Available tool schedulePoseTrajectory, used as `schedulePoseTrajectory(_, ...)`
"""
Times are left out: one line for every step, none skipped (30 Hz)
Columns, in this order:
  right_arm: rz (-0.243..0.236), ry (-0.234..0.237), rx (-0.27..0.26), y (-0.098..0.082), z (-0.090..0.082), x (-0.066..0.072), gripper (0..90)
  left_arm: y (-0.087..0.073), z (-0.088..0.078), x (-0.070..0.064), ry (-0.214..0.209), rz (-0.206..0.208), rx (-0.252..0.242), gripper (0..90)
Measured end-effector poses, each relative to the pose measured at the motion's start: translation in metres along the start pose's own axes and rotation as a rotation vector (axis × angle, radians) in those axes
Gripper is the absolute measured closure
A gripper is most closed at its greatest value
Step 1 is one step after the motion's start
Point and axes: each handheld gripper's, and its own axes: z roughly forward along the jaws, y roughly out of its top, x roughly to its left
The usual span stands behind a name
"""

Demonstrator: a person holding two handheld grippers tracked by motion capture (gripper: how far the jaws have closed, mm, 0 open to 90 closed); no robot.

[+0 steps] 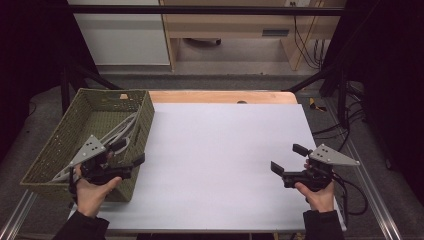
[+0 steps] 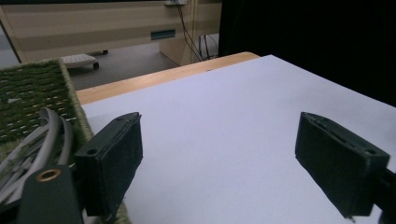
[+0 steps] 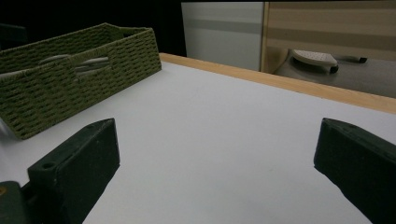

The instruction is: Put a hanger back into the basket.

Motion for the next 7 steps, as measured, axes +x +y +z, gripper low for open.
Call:
schedulePoseTrajectory(0.002, 0.001, 0.0, 0.0001, -0.0007, -0.0001, 0.6, -0.0021, 0.0017, -0.0018, -0.004, 0.002, -0.003, 14.3)
schedulePoseTrajectory(-0.001, 0.002, 0.001, 0.0, -0.0015, -0.0006, 0.6, -0.004, 0.0029, -0.0032, -0.008, 0.007, -0.001, 14.1)
schedulePoseTrajectory(0.001, 0.002, -0.001, 0.0, -0.0019, -0.0006, 0.6, -0.0057, 0.0038, -0.0043, -0.013, 0.006, -0.002, 13.7)
schedulePoseTrajectory(0.003, -0.002, -0.007, 0.0, -0.0017, -0.0006, 0.5, -0.007, 0.0038, -0.0048, -0.015, 0.006, -0.009, 13.3)
schedulePoseTrajectory(0.004, -0.002, -0.008, -0.0001, -0.0019, -0.0007, 0.6, -0.0085, 0.0045, -0.006, -0.018, 0.006, -0.011, 13.6)
schedulePoseTrajectory(0.006, -0.001, -0.012, -0.0003, -0.002, -0.0012, 0.6, -0.0088, 0.0051, -0.0064, -0.02, 0.01, -0.005, 13.4)
schedulePoseTrajectory(0.005, -0.001, -0.009, -0.0004, -0.0025, -0.0016, 0.6, -0.0096, 0.0056, -0.0075, -0.015, 0.013, -0.004, 13.0)
